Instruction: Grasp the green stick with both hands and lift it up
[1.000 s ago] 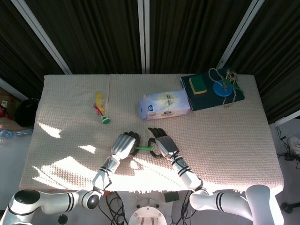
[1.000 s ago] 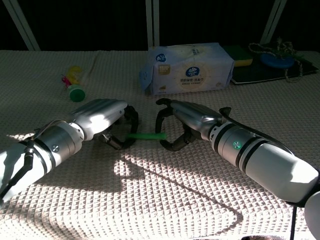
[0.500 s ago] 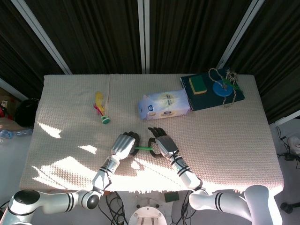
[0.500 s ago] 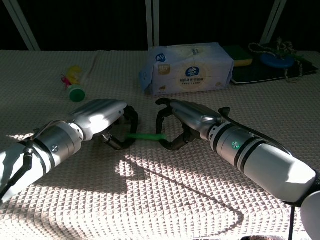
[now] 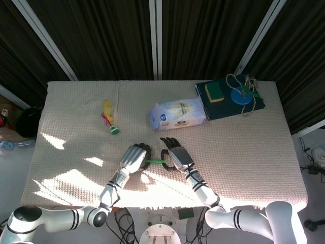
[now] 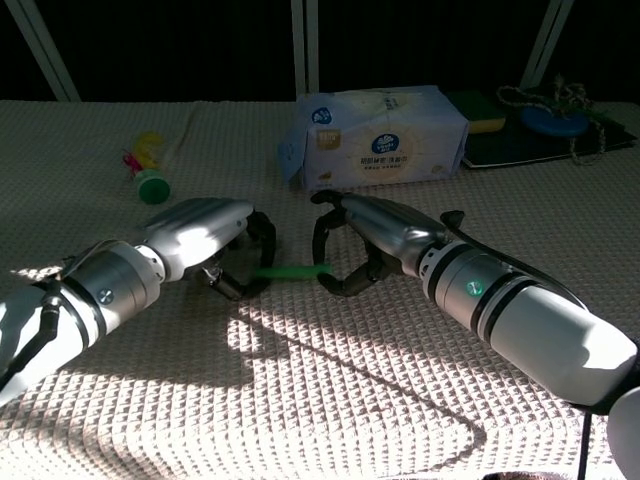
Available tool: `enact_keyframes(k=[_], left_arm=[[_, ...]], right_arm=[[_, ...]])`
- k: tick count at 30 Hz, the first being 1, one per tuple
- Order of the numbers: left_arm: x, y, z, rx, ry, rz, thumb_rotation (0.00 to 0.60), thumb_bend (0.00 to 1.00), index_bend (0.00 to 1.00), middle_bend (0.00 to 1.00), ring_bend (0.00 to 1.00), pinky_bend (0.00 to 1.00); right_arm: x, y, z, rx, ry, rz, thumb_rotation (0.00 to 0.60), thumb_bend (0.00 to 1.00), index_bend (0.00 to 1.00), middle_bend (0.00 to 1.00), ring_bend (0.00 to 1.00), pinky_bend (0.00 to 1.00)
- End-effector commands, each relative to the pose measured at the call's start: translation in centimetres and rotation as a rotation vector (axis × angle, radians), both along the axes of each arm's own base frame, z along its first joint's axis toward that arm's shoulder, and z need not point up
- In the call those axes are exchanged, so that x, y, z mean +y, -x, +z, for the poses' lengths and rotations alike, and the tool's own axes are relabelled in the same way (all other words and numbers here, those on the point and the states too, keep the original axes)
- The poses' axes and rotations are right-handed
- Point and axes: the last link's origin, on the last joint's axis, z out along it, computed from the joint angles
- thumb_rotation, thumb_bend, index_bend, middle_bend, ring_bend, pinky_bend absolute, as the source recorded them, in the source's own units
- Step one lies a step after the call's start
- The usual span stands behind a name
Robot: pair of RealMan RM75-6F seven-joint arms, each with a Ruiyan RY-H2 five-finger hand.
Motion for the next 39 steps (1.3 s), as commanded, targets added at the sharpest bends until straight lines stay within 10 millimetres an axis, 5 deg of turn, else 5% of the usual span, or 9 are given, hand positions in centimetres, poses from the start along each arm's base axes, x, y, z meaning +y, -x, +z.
enact_keyframes(k=[1,31,39], left_arm=[[0.1,-0.2,0.5,-0.019,-0.008,0.000,0.589,0.30,0.55,0.34,0.27,0.38],[1.2,-4.0,6.7,-0.101,-0.119,-0.041,0.589,0.30,0.55,0.36,0.27,0.39],[1.2,-4.1,7.7,-0.112,-0.151,-0.030,0.588,0.30,0.56,0.45,0.34,0.43]], right_arm=[[0.0,-0.2,0.4,-0.013,0.012,0.003,0.600,0.39,0.56,0.02,0.00,0.00],[0.1,-1.9,6.2,-0.173,0.156,0.025,0.600,0.43,0.56,0.03,0.00,0.00],[0.3,-2.1,7.0,-0.193,0.168,0.026,0.600,0.42,0.56,0.03,0.00,0.00]])
